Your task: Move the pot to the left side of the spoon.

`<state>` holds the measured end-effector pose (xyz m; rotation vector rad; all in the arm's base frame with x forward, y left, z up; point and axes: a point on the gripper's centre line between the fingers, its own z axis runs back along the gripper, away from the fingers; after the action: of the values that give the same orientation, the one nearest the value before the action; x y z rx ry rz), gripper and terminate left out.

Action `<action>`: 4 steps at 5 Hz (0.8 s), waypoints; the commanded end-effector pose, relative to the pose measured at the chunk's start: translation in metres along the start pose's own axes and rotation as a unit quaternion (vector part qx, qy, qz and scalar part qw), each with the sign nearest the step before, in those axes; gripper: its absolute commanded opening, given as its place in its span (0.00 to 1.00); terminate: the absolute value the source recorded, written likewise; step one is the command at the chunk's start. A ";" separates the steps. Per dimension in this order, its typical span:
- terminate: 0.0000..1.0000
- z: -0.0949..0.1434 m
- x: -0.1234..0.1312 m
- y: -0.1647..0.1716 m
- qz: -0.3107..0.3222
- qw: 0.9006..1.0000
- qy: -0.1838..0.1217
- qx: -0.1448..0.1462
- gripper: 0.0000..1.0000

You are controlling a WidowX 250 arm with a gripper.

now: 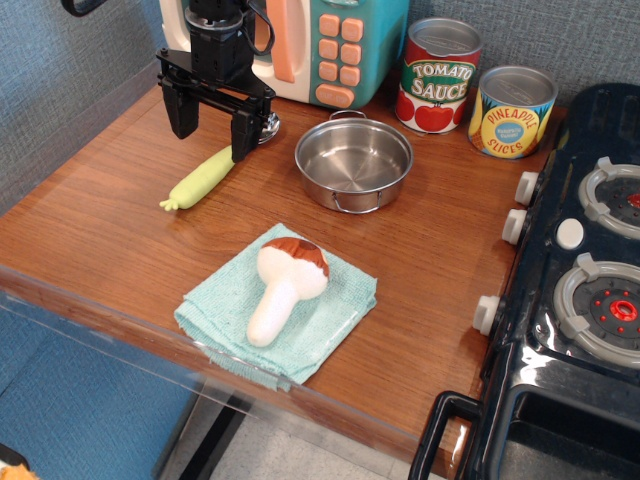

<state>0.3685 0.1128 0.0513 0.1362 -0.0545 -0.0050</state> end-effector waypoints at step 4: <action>0.00 0.087 0.015 -0.101 -0.104 0.990 -0.086 -0.030 1.00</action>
<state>0.3778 -0.0044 0.0896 0.0660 -0.1140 -0.2366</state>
